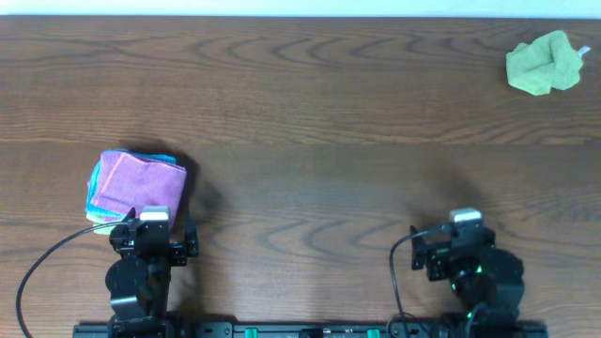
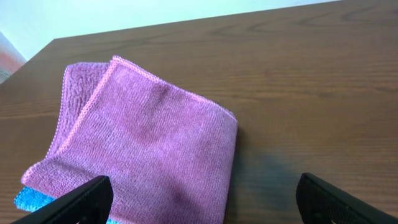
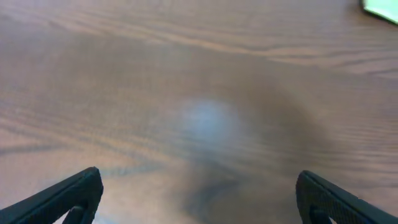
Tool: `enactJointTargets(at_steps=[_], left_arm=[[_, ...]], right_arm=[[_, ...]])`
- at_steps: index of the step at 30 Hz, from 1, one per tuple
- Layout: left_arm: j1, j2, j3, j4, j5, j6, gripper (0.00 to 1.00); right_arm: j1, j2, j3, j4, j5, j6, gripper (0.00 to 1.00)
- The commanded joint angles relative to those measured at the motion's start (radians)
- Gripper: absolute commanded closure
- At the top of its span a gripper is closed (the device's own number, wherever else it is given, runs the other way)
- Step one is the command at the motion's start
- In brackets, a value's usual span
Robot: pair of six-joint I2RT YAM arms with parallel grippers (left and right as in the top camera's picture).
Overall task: Fold the cloth
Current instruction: 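Move the right gripper toward the crumpled green cloth at the far right, then lower the right gripper onto the green cloth and pinch its edge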
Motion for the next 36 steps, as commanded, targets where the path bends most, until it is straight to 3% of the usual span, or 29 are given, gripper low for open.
enactJointTargets(at_steps=[1, 10, 21, 36], left_arm=[[-0.006, -0.007, -0.021, -0.006, -0.017, 0.017, 0.05], [-0.006, -0.007, -0.021, -0.006, -0.017, 0.017, 0.05], [-0.006, -0.007, -0.021, -0.006, -0.017, 0.017, 0.05], [-0.006, -0.007, -0.021, -0.006, -0.017, 0.017, 0.05]], right_arm=[[-0.01, 0.107, 0.1, 0.031, 0.068, 0.047, 0.01], [-0.01, 0.477, 0.385, 0.11, 0.189, 0.128, 0.01], [-0.019, 0.778, 0.687, 0.114, 0.332, 0.174, 0.01], [-0.193, 1.187, 1.006, 0.209, 0.323, 0.24, 0.01]])
